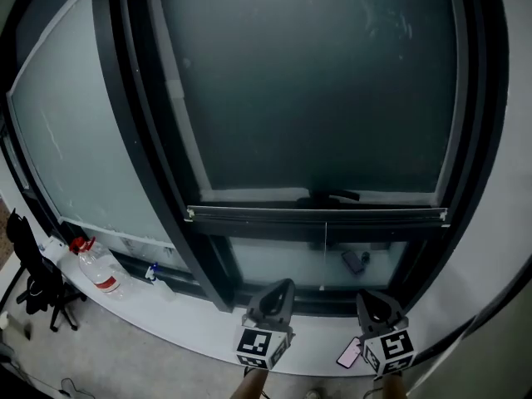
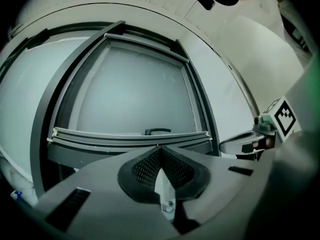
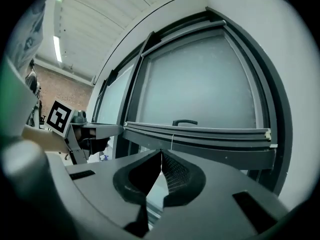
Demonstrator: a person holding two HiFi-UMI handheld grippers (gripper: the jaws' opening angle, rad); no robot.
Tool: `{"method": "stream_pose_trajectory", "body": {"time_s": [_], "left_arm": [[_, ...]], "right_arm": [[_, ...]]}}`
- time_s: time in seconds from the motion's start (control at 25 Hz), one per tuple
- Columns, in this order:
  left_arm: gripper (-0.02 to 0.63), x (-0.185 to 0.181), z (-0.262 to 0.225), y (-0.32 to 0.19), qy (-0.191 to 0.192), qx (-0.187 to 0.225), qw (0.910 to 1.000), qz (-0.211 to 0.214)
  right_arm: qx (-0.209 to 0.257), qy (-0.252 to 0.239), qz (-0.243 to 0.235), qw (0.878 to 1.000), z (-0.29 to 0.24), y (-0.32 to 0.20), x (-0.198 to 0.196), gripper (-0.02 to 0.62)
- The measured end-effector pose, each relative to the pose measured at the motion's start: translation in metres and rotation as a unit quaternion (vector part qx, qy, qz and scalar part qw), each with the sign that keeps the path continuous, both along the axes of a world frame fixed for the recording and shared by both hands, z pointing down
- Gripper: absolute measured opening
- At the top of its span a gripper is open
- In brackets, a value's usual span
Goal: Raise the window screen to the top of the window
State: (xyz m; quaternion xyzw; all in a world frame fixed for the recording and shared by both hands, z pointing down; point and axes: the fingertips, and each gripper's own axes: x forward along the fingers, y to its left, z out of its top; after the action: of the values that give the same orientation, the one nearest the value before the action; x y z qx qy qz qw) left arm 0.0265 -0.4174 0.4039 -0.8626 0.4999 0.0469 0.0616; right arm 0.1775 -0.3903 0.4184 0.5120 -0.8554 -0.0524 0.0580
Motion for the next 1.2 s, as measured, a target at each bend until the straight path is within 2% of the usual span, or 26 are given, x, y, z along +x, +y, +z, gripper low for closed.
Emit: {"method": "stream_pose_trajectory", "body": {"time_s": [0.48, 0.56, 0.6, 0.64, 0.72, 0.8, 0.88, 0.96, 1.04, 1.12, 1.2], "left_arm": [[0.003, 0.003, 0.000, -0.068, -0.079, 0.012, 0.9967, 0.015], [0.006, 0.009, -0.005, -0.079, -0.104, 0.022, 0.9938, 0.035], [0.043, 0.012, -0.008, -0.085, -0.118, 0.028, 0.9915, 0.047], [0.097, 0.014, -0.011, -0.091, -0.135, 0.034, 0.9887, 0.056], [0.133, 0.014, -0.015, -0.106, -0.181, 0.047, 0.9804, 0.061], [0.140, 0.012, -0.011, -0.124, -0.252, 0.054, 0.9647, 0.056], [0.147, 0.011, -0.004, -0.140, -0.333, 0.058, 0.9393, 0.061], [0.149, 0.006, 0.001, -0.153, -0.407, 0.054, 0.9093, 0.068], [0.149, 0.000, 0.007, -0.162, -0.471, 0.049, 0.8780, 0.068], [0.149, -0.007, 0.011, -0.167, -0.526, 0.047, 0.8467, 0.067], [0.148, -0.015, 0.013, -0.171, -0.565, 0.041, 0.8217, 0.066]], "right_arm": [[-0.007, 0.009, -0.012, 1.000, -0.003, -0.063, -0.006, 0.008], [0.002, 0.034, -0.015, 0.999, -0.008, -0.074, -0.009, 0.008], [0.012, 0.054, -0.012, 0.998, -0.011, -0.081, -0.010, 0.016], [0.025, 0.078, -0.007, 0.997, -0.016, -0.088, -0.012, 0.069], [0.044, 0.128, 0.000, 0.991, -0.025, -0.106, -0.015, 0.086], [0.052, 0.177, -0.006, 0.983, -0.032, -0.124, -0.018, 0.086], [0.051, 0.243, -0.018, 0.969, -0.035, -0.142, -0.022, 0.086], [0.049, 0.322, -0.029, 0.945, -0.035, -0.158, -0.025, 0.086], [0.043, 0.396, -0.035, 0.917, -0.033, -0.169, -0.022, 0.086], [0.031, 0.456, -0.041, 0.889, -0.028, -0.175, -0.015, 0.086], [0.012, 0.505, -0.045, 0.862, -0.023, -0.178, -0.004, 0.086]]}}
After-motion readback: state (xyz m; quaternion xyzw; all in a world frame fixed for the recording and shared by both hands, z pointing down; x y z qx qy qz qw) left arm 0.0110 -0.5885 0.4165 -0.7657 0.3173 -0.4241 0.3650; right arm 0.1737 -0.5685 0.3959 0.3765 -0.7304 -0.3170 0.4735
